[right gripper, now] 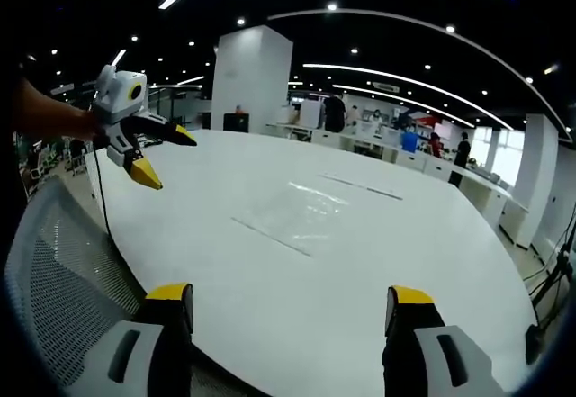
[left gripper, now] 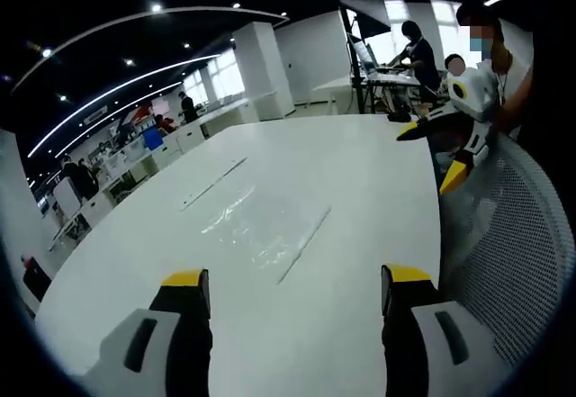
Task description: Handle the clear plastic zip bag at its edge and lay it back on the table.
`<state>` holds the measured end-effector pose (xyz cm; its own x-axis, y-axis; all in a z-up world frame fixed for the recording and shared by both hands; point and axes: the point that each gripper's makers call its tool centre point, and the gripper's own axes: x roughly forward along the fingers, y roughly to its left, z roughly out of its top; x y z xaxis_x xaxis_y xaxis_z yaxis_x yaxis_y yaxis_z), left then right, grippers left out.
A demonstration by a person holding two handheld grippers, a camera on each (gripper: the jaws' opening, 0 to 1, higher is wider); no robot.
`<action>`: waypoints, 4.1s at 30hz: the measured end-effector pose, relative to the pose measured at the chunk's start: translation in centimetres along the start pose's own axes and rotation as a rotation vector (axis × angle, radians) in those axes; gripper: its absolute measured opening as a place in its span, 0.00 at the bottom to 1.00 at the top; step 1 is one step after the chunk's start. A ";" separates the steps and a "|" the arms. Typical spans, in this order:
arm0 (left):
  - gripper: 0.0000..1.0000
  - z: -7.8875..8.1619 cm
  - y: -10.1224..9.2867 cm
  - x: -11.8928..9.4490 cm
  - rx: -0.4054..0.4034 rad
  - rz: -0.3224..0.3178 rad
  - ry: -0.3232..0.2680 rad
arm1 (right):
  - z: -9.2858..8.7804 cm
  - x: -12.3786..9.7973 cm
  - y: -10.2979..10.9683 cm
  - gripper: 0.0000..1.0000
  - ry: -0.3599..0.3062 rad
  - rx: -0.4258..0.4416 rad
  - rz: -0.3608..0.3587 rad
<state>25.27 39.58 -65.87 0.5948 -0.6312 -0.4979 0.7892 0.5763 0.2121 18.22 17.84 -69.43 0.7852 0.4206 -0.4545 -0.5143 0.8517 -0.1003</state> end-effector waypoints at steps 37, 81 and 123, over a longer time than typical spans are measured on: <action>0.64 -2.4 0.5 6.0 0.127 -0.115 0.112 | -0.4 0.0 0.0 0.86 0.023 0.006 -0.001; 0.37 -4.6 0.9 10.8 0.335 -0.273 0.282 | -0.8 0.1 -0.1 0.81 0.054 0.006 -0.005; 0.03 -5.9 1.2 14.7 0.184 -0.376 0.419 | -1.2 0.0 -0.3 0.75 0.081 0.002 -0.013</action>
<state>34.09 34.07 -77.92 0.1871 -0.4941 -0.8490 0.9700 0.2292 0.0804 17.92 17.22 -70.47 0.7613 0.3830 -0.5232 -0.5033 0.8577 -0.1045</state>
